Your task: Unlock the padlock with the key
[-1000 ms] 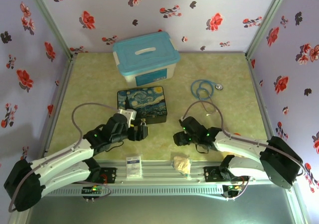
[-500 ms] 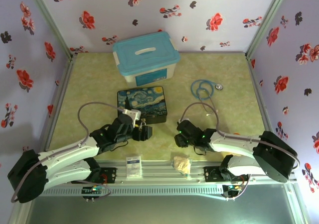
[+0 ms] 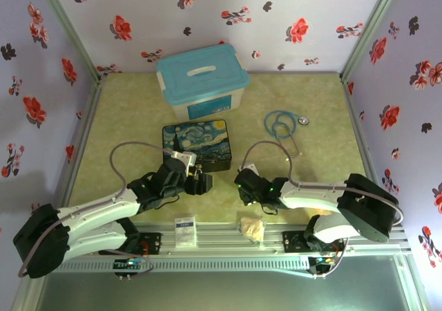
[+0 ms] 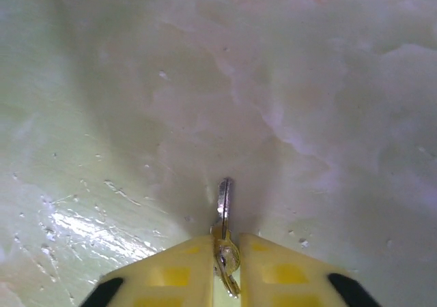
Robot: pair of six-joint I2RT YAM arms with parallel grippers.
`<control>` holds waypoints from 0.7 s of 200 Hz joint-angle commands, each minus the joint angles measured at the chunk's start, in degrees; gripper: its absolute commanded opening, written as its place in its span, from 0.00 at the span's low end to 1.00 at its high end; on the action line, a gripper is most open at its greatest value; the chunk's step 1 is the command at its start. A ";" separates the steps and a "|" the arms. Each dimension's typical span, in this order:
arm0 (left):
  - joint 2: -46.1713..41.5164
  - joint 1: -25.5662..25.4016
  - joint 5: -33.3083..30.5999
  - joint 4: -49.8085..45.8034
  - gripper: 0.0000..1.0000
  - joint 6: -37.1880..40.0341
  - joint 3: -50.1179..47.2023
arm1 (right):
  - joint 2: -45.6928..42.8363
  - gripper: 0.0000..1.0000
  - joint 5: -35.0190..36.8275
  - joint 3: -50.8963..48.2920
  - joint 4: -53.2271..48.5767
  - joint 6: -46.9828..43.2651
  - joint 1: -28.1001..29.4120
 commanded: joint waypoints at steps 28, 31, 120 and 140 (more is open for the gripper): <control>0.74 -0.49 -0.72 3.51 0.90 -0.95 2.47 | -0.69 0.00 -4.01 -3.42 1.91 1.87 0.64; 0.83 -0.54 -0.57 3.85 0.90 -1.00 2.50 | -1.23 0.00 -4.08 -3.60 2.30 1.83 0.53; 5.38 -0.81 5.26 19.36 0.81 -11.20 1.56 | -17.96 0.00 -9.08 -8.05 5.16 -2.52 -6.68; 5.58 -1.07 4.98 22.83 0.78 -16.21 0.70 | -20.33 0.00 -9.37 -8.67 6.49 -2.30 -6.85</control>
